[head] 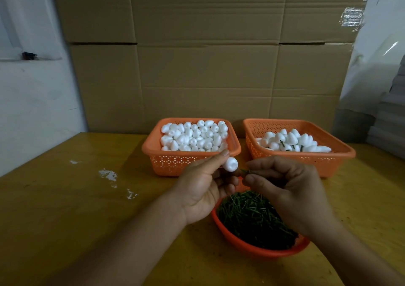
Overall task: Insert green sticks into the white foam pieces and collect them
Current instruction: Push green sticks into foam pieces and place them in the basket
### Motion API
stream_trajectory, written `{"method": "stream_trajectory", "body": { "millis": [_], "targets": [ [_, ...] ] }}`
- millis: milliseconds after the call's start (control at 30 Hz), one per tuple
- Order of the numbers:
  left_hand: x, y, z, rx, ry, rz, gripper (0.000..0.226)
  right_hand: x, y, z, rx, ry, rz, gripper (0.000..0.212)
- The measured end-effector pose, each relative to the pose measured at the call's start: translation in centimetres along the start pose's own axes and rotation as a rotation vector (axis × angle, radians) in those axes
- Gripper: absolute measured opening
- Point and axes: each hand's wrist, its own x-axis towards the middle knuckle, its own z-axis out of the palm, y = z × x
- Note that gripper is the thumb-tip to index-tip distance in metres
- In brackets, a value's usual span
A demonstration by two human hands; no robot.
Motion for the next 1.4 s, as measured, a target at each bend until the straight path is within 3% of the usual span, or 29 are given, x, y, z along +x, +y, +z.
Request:
{"method": "stream_trajectory", "body": {
  "millis": [400, 800, 1033, 1233, 1400],
  "targets": [
    [-0.1, 0.1, 0.1, 0.012, -0.031, -0.056, 0.036, -0.4, -0.1, 0.5, -0.096, 0.0, -0.141, 0.013],
    [-0.8, -0.2, 0.9, 0.154, -0.04, 0.014, 0.035, -0.5, -0.7, 0.2, -0.418, 0.1, -0.359, 0.02],
    [-0.8, -0.5, 1.1, 0.241, 0.015, 0.154, 0.034, -0.4, -0.2, 0.5, -0.55, 0.117, -0.368, 0.023],
    [-0.6, -1.2, 0.7, 0.385, 0.025, 0.342, 0.026, -0.5, -0.3, 0.5, -0.506, 0.114, -0.287, 0.017],
    [-0.6, -1.5, 0.5, 0.462, 0.035, 0.413, 0.033, -0.5, -0.4, 0.6, -0.495, 0.082, -0.268, 0.013]
  ]
}}
